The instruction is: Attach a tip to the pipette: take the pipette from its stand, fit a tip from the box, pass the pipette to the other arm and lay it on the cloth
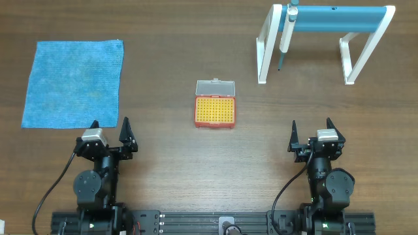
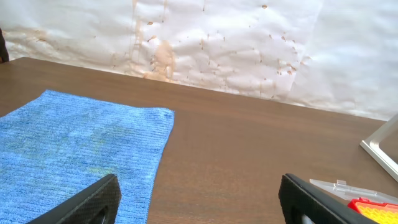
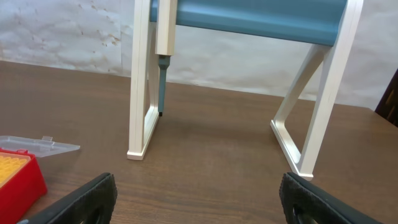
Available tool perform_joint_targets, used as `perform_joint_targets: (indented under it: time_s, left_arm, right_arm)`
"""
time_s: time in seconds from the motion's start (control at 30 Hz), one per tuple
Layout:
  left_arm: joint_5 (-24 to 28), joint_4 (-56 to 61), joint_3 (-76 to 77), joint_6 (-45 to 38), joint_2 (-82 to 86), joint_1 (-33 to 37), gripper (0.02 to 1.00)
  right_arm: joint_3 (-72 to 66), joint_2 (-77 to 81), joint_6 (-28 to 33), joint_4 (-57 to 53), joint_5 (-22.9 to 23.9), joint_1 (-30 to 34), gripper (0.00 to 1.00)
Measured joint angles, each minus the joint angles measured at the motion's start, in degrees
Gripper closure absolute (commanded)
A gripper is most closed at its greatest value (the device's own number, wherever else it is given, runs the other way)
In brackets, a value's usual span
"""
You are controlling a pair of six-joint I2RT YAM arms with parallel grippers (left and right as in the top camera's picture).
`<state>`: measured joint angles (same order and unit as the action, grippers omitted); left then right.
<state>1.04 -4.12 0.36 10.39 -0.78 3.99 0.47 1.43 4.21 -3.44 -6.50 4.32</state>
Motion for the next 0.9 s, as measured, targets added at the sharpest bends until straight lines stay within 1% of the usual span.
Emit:
perform_joint_targets:
  time_s: [0.07, 0.17, 0.9]
  left_arm:
    - [0.0, 0.0, 0.0, 0.0, 0.0, 0.0, 0.194]
    - [0.0, 0.0, 0.0, 0.0, 0.0, 0.0, 0.191]
    - [0.0, 0.0, 0.0, 0.0, 0.0, 0.0, 0.191]
  right_arm:
    - [0.0, -0.1, 0.0, 0.0, -0.1, 0.4, 0.15]
    - [0.0, -0.7, 0.0, 0.0, 0.3, 2.7, 0.15]
    - [0.0, -0.7, 0.0, 0.0, 0.4, 2.7, 0.15]
